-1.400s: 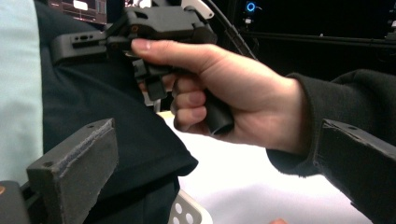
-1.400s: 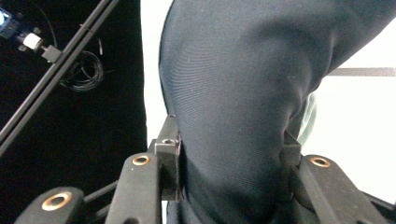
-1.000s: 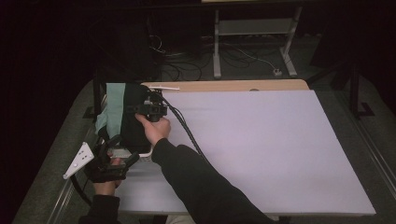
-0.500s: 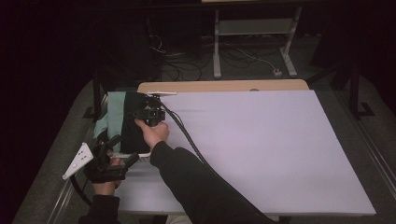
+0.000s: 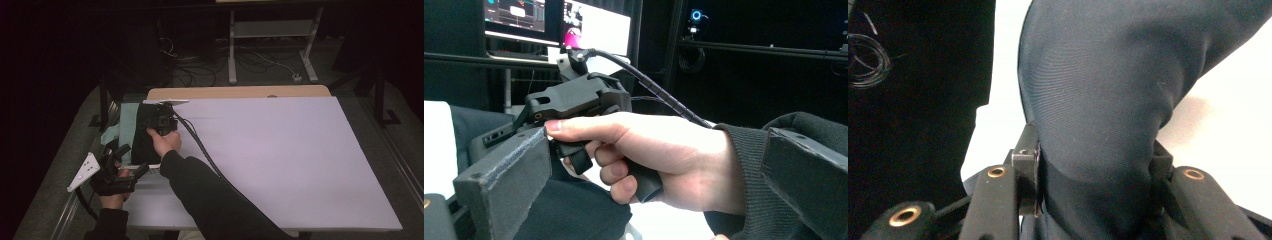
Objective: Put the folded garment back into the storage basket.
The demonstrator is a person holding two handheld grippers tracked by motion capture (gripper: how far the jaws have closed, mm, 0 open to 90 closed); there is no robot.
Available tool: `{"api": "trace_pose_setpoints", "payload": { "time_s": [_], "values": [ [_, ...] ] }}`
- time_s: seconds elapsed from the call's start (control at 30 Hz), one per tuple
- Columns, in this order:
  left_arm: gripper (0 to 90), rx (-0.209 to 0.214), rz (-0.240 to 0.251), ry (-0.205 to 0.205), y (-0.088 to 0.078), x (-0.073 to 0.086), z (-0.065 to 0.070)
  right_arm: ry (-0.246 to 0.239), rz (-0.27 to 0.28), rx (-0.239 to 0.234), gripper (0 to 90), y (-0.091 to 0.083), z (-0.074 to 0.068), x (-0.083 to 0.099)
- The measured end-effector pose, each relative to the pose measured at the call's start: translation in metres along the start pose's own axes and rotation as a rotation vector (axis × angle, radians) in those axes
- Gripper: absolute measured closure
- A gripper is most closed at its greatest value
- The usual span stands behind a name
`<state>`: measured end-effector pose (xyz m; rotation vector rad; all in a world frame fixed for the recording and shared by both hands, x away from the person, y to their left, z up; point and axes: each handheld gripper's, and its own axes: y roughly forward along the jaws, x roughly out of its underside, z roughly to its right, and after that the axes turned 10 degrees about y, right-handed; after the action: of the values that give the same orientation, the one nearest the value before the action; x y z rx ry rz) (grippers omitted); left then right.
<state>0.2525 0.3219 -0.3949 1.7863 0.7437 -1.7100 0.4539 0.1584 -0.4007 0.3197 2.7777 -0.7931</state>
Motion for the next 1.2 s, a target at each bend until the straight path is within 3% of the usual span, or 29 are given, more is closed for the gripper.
{"api": "trace_pose_setpoints", "payload": {
  "time_s": [0.27, 0.6, 0.77, 0.9, 1.1, 1.2],
  "values": [
    [0.0, -0.001, 0.002, -0.001, 0.0, 0.0, 0.0, 0.036, -0.023, 0.055, 54.8, 0.006, -0.003, -0.004],
    [0.0, 0.002, 0.004, -0.002, 0.001, 0.0, -0.001, 0.031, -0.043, 0.119, 51.7, 0.015, -0.008, -0.007],
    [0.0, 0.001, 0.005, -0.003, 0.001, 0.0, -0.001, -0.016, -0.054, 0.11, 39.5, 0.01, -0.012, -0.009],
    [0.0, 0.002, 0.002, 0.0, 0.001, 0.0, -0.001, -0.04, -0.057, 0.107, 35.9, -0.002, -0.013, -0.015],
    [0.0, 0.001, 0.002, 0.0, 0.001, 0.0, -0.001, -0.078, -0.093, 0.048, 25.7, -0.018, -0.014, -0.025],
    [0.0, -0.001, 0.002, 0.001, 0.001, 0.0, 0.0, -0.122, -0.111, 0.047, 18.9, -0.024, -0.013, -0.028]
  ]
}}
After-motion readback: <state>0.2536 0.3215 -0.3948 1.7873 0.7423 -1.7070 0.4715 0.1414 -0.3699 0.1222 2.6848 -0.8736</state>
